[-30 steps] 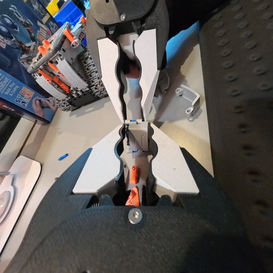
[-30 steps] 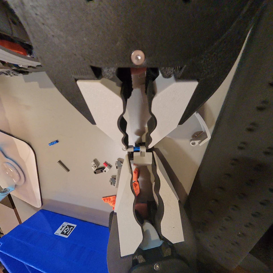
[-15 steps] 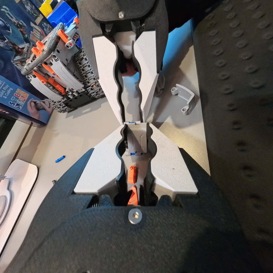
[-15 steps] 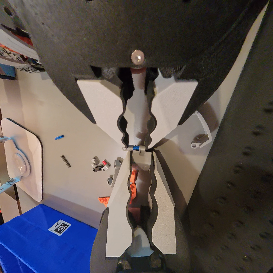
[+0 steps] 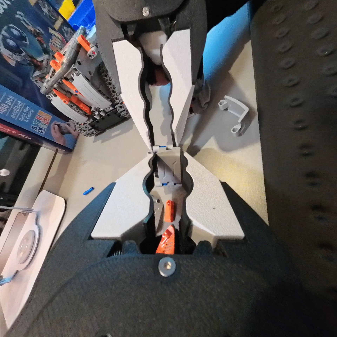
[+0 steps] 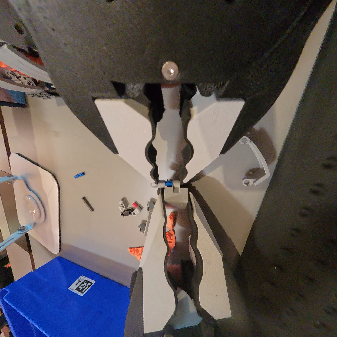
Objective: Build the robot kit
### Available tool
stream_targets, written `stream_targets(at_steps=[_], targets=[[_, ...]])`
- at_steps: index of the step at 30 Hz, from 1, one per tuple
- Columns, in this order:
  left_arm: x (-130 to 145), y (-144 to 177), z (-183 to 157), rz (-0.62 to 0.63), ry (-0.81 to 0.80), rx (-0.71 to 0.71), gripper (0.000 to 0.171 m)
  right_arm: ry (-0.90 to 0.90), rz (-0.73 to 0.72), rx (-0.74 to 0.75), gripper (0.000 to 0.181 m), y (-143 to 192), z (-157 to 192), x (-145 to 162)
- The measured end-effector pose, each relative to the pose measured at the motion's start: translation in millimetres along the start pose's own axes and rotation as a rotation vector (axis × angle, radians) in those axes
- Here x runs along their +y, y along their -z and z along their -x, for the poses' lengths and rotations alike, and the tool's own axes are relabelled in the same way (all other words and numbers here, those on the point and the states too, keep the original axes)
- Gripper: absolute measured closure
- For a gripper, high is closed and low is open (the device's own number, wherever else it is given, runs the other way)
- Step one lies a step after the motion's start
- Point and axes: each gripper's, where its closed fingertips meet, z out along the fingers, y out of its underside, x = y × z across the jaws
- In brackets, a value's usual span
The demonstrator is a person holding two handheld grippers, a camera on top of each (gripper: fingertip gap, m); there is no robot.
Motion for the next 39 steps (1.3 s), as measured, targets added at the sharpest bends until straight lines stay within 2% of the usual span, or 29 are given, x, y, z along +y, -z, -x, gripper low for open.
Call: stream_targets(at_steps=[7, 12, 14, 16, 24, 29, 31, 33, 36, 39], targets=[[1.6, -0.6, -1.0, 0.012, -0.008, 0.004, 0.149, 0.006, 0.038, 0.003, 0.161, 4.4, 0.6, -0.1], [2.5, 1.2, 3.4, -0.004, 0.009, -0.002, 0.149, -0.038, -0.001, 0.012, 0.160, 6.9, -3.8, -2.0], [-1.1, 2.5, 5.9, -0.033, 0.024, -0.005, 0.149, -0.068, -0.013, 0.016, 0.149, 8.6, -6.9, -1.7], [-5.2, 3.9, 9.8, -0.064, 0.053, -0.009, 0.149, -0.078, -0.039, 0.035, 0.147, 12.8, -11.3, -4.9], [-52.9, 39.3, 48.8, -0.430, 0.349, 0.019, 0.149, -0.236, -0.337, 0.062, 0.150, 55.1, -34.9, -54.6], [-85.3, 68.6, 62.8, -0.646, 0.442, 0.042, 0.149, -0.351, -0.397, 0.025, 0.126, 58.7, -35.6, -77.6], [-89.2, 73.7, 67.9, -0.674, 0.458, 0.030, 0.149, -0.386, -0.398, 0.000, 0.118, 51.9, -32.2, -82.1], [-90.1, 74.8, 68.6, -0.685, 0.474, 0.036, 0.149, -0.408, -0.464, -0.012, 0.121, 53.0, -32.2, -94.9], [-91.9, 76.2, 70.3, -0.694, 0.476, 0.026, 0.149, -0.414, -0.514, 0.085, 0.149, 60.0, -47.7, -103.0], [-90.6, 77.1, 72.5, -0.694, 0.464, 0.011, 0.149, -0.392, -0.504, 0.109, 0.150, 59.0, -49.6, -102.9]])
